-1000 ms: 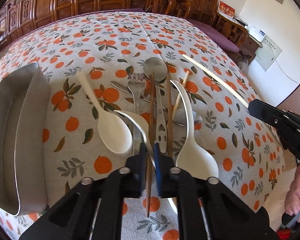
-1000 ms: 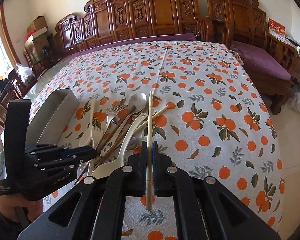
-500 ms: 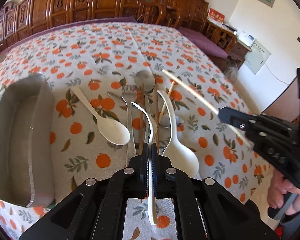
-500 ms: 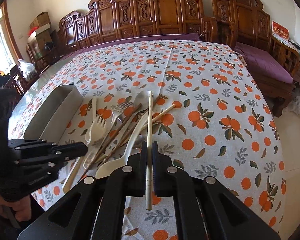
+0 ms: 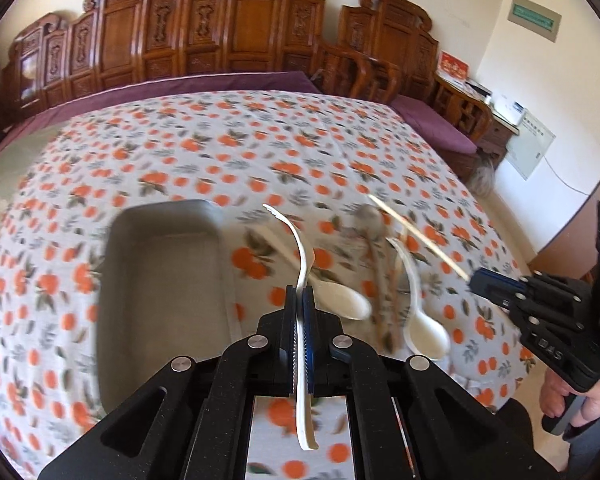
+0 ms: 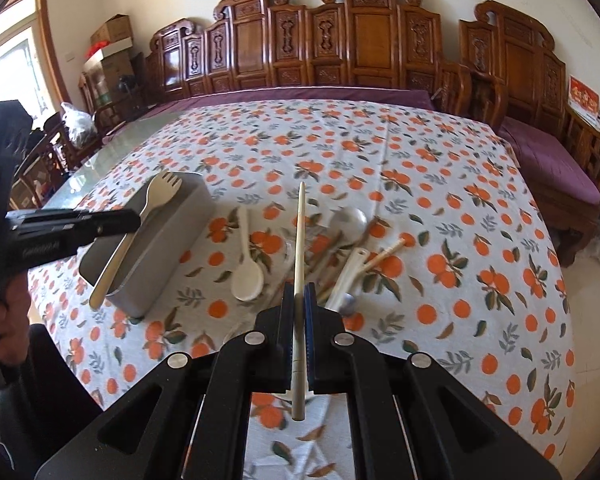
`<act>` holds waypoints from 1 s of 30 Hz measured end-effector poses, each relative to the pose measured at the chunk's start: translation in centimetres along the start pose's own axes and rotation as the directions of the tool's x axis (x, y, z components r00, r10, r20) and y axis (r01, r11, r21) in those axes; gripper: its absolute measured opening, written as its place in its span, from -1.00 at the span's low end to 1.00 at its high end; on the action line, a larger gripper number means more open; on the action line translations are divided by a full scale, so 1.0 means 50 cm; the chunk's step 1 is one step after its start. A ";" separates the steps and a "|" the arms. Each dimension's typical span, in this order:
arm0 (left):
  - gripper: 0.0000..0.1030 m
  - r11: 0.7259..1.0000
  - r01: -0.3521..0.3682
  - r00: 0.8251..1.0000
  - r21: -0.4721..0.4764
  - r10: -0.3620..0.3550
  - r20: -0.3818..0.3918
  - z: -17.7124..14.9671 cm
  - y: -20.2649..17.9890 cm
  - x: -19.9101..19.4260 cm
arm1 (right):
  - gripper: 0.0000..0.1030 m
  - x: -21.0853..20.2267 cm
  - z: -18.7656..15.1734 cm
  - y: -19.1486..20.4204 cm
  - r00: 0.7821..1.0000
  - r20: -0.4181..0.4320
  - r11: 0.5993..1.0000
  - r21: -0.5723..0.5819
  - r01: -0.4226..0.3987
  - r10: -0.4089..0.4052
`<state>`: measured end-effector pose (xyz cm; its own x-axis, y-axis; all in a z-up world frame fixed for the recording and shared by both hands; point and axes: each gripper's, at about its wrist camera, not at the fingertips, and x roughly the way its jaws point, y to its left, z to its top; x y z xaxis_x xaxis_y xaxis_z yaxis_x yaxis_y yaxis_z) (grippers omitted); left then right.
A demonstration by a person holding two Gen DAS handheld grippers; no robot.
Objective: Organize utensils
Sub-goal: 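Lower the fork into the grey tray with the left gripper while the right gripper drops the chopstick in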
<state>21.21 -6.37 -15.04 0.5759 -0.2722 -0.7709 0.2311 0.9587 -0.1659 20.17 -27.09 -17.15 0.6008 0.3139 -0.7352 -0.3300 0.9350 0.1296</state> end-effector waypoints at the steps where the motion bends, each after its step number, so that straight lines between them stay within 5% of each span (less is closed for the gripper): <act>1: -0.96 1.000 -0.012 1.000 -0.005 0.012 0.003 0.003 0.016 -0.003 | -0.88 0.000 0.003 0.008 1.000 0.001 1.000 -0.005 -0.003 0.003; 15: -0.96 0.989 -0.144 0.989 -0.024 0.142 -0.050 0.006 0.155 0.040 | -0.88 0.001 0.033 0.118 0.998 0.018 0.998 -0.033 -0.061 0.062; 30: -0.93 0.986 -0.164 0.983 -0.041 0.160 -0.091 -0.013 0.216 0.045 | -0.88 0.038 0.048 0.221 0.997 -0.013 0.995 -0.065 -0.080 0.080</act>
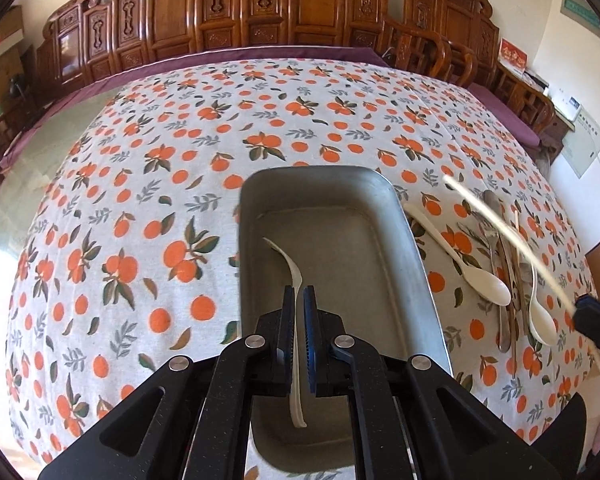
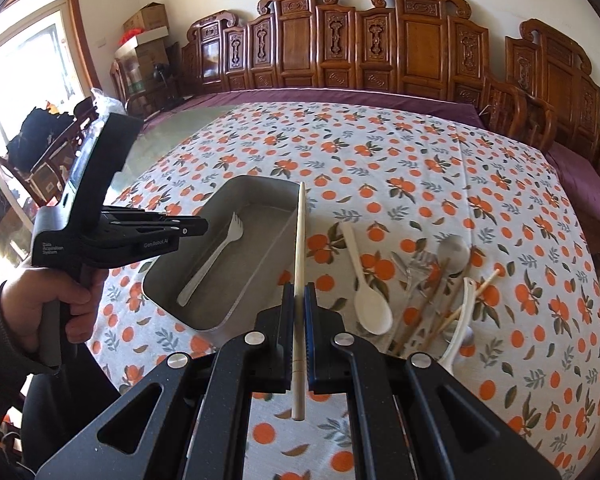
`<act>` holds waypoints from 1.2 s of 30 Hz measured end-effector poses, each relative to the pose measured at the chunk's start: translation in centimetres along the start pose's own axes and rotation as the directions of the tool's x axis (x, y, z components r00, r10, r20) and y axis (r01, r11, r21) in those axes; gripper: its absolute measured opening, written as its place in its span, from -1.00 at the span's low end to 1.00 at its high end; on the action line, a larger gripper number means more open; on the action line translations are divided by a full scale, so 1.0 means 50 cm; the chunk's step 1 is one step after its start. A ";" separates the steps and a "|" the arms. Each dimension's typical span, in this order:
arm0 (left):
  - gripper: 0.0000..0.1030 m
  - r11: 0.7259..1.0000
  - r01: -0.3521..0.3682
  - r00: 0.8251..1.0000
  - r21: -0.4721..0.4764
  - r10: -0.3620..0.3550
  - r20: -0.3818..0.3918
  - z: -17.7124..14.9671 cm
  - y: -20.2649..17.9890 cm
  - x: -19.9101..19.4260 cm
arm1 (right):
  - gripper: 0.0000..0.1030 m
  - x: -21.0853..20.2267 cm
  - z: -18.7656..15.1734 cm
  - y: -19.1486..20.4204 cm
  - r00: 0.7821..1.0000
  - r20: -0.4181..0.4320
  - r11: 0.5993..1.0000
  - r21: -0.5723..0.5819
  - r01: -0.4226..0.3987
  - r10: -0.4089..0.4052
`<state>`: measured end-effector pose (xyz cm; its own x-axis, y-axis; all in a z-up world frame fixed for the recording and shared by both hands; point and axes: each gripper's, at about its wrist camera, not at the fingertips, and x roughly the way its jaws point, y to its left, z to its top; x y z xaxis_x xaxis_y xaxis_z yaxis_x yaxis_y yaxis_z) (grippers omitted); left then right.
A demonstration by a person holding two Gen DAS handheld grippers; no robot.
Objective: Organize utensils
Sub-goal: 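Lower the fork into the grey tray with the left gripper while the right gripper drops the chopstick in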
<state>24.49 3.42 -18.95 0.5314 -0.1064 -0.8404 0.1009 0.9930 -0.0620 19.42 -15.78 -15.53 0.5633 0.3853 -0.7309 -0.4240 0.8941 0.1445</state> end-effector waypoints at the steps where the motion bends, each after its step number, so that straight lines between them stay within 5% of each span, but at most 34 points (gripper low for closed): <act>1: -0.92 1.000 0.004 1.000 -0.005 -0.004 0.005 -0.001 0.007 -0.008 | -0.88 0.005 0.003 0.007 1.000 -0.003 1.000 -0.002 -0.002 0.002; 11: -0.91 1.000 -0.003 0.997 -0.004 0.003 0.071 -0.006 0.059 -0.093 | -0.88 0.090 0.036 0.091 0.999 -0.041 1.000 -0.012 -0.020 0.019; 25: -0.83 1.000 -0.015 0.992 0.000 0.014 0.128 -0.018 0.103 -0.165 | -0.88 0.211 0.055 0.151 0.985 -0.133 0.994 -0.027 0.104 -0.106; 36: -0.82 1.000 -0.016 0.991 0.001 0.016 0.131 -0.027 0.109 -0.174 | -0.87 0.228 0.050 0.145 0.989 -0.143 0.998 0.038 0.049 -0.043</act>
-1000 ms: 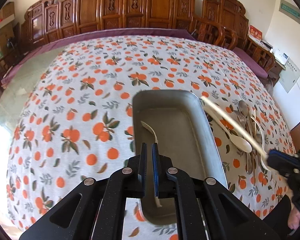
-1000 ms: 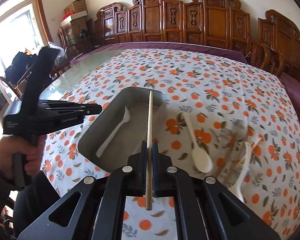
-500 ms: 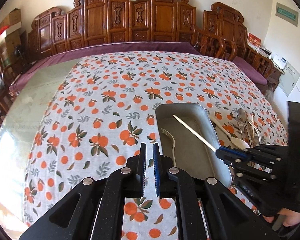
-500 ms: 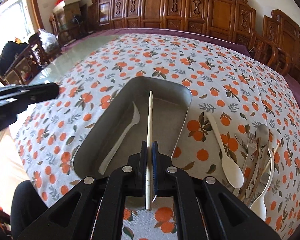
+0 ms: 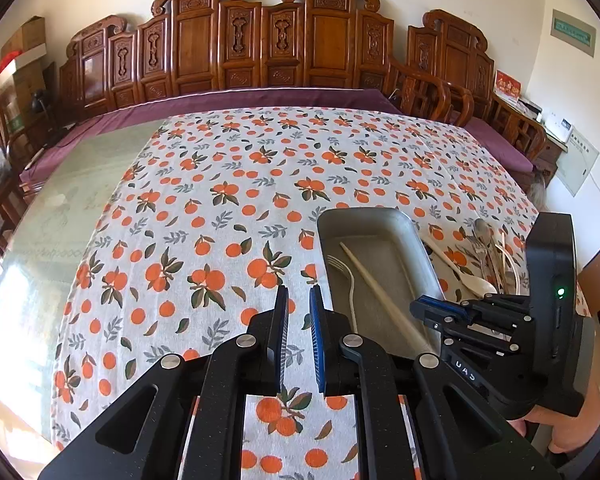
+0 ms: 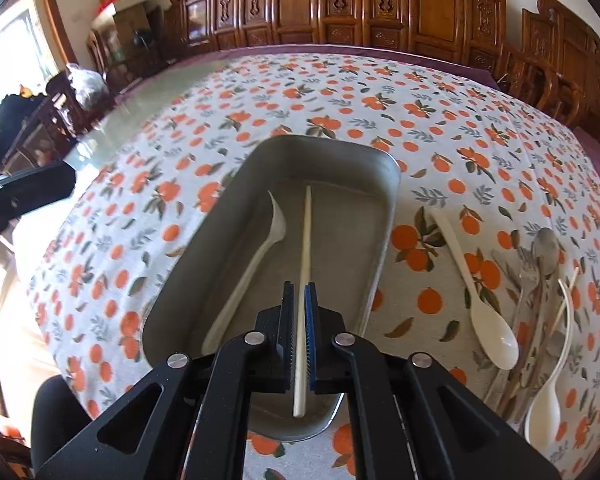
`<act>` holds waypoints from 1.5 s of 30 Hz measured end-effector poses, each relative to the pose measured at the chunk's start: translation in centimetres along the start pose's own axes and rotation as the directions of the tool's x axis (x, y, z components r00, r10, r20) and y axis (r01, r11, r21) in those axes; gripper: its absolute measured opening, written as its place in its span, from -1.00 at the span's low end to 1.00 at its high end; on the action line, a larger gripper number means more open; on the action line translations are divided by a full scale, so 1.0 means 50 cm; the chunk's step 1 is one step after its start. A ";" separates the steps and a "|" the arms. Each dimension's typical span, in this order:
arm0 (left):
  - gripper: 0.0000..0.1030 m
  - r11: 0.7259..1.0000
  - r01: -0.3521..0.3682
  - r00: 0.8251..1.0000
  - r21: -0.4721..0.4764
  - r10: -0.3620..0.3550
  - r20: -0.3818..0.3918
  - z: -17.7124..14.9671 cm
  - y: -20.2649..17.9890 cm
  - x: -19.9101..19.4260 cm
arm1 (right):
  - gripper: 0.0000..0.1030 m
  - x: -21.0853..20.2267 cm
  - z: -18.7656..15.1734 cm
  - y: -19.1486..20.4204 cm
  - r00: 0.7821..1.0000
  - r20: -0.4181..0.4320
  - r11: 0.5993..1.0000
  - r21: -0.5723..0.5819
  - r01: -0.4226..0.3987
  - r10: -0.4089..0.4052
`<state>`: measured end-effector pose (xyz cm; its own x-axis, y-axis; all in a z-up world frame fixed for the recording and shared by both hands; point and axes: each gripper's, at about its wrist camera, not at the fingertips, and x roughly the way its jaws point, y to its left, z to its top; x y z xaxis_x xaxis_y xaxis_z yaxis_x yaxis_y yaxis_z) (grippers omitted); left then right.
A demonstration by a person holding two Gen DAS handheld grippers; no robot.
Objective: Organize utensils
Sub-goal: 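Lower the fork into the grey tray with the left gripper while the right gripper drops the chopstick in, then move both grippers back over the utensil pile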
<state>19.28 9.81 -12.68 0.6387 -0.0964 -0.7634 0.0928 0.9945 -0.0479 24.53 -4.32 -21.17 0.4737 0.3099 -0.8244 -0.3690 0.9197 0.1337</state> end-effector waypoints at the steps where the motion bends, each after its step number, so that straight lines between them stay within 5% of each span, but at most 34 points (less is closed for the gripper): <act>1: -0.82 1.000 -0.003 1.000 0.002 0.003 -0.001 -0.002 -0.001 -0.001 | -0.87 -0.003 0.000 0.001 1.000 0.007 1.000 -0.002 -0.002 0.002; 6: -0.76 1.000 -0.004 1.000 0.007 0.004 0.001 -0.006 -0.014 -0.006 | -0.87 -0.042 -0.002 -0.008 0.997 0.062 0.999 -0.015 -0.035 0.036; 12: -0.35 0.999 0.011 1.000 0.036 -0.012 0.012 -0.014 -0.067 -0.004 | -0.87 -0.125 -0.008 -0.091 0.987 0.155 0.999 -0.008 -0.031 0.032; 20: -0.14 0.995 0.069 0.997 0.072 -0.071 0.017 0.002 -0.177 0.012 | -0.62 -0.206 -0.060 -0.276 0.969 0.219 0.993 0.043 0.107 -0.114; 30: -0.10 0.987 0.109 0.994 0.114 -0.112 0.020 0.008 -0.295 0.037 | -0.54 -0.165 -0.123 -0.456 0.973 0.129 0.974 0.147 0.172 -0.191; 45: -0.08 0.984 0.128 0.992 0.120 -0.128 -0.010 -0.006 -0.357 0.076 | -0.41 -0.085 -0.172 -0.465 0.998 0.041 0.978 0.205 0.046 -0.055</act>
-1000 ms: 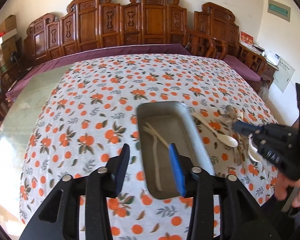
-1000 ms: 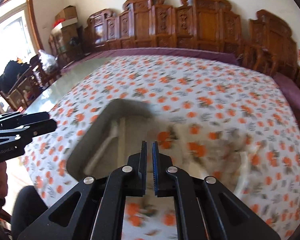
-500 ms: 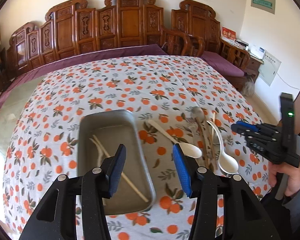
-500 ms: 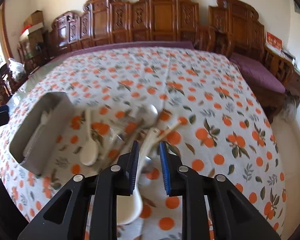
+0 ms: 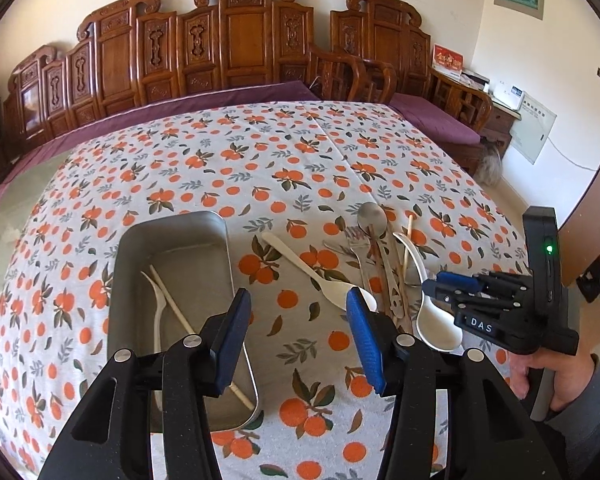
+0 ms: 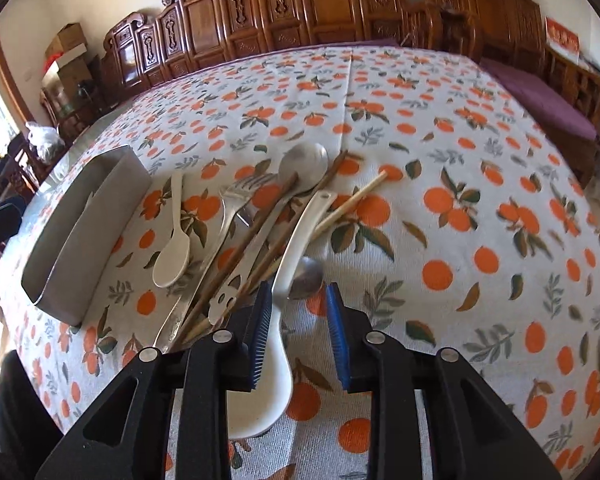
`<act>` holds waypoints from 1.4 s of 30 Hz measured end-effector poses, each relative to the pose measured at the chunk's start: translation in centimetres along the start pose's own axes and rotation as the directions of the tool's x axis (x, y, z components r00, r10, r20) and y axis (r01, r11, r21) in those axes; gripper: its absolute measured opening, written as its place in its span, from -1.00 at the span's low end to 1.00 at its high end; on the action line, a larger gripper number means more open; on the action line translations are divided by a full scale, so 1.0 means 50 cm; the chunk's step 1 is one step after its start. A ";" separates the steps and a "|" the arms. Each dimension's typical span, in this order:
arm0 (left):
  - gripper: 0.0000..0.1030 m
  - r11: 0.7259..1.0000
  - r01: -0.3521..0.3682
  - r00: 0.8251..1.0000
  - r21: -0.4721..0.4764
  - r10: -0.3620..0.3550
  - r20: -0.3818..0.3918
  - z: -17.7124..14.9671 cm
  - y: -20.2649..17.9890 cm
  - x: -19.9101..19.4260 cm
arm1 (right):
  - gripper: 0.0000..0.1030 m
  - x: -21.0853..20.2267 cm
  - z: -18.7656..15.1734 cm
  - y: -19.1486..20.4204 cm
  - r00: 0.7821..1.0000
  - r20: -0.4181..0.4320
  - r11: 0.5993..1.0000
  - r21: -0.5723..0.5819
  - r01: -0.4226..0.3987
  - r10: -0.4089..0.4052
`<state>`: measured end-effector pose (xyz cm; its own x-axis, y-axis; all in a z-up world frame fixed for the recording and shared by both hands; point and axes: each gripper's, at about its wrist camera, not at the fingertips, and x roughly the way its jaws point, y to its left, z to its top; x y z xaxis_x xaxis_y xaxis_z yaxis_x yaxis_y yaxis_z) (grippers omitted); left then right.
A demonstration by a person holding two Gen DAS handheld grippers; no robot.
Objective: Organize utensils
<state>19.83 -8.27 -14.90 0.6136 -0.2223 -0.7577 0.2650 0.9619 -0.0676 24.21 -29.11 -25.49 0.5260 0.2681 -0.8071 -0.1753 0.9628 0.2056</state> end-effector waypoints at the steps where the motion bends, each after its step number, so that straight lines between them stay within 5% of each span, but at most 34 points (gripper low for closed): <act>1: -0.08 1.000 0.001 1.000 -0.001 -0.001 -0.003 0.000 -0.001 0.003 | -0.41 0.001 -0.001 0.000 1.000 0.000 1.000 0.001 -0.005 0.005; 10: -0.08 1.000 -0.014 1.000 0.012 0.015 -0.023 0.011 -0.024 0.038 | -0.42 0.014 -0.001 0.028 1.000 -0.018 1.000 -0.024 -0.010 0.010; 13: -0.08 1.000 -0.015 0.999 0.006 0.015 -0.034 0.019 -0.030 0.053 | -0.73 0.023 -0.001 0.026 0.999 -0.039 0.999 -0.030 0.012 -0.013; 22: -0.08 1.000 -0.026 0.994 -0.008 0.025 -0.106 0.048 -0.047 0.130 | -0.91 -0.020 0.010 -0.034 1.000 0.032 0.999 0.032 -0.003 0.002; 42: -0.23 0.992 -0.118 0.937 -0.037 0.099 -0.334 0.072 -0.047 0.303 | -0.91 -0.033 0.036 -0.062 0.995 0.093 0.998 0.050 -0.030 0.025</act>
<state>31.16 -14.45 -23.88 0.3530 -0.0597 -0.9337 0.1628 0.9867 -0.0016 25.38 -32.48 -23.83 0.5965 0.2943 -0.7467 -0.1492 0.9548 0.2571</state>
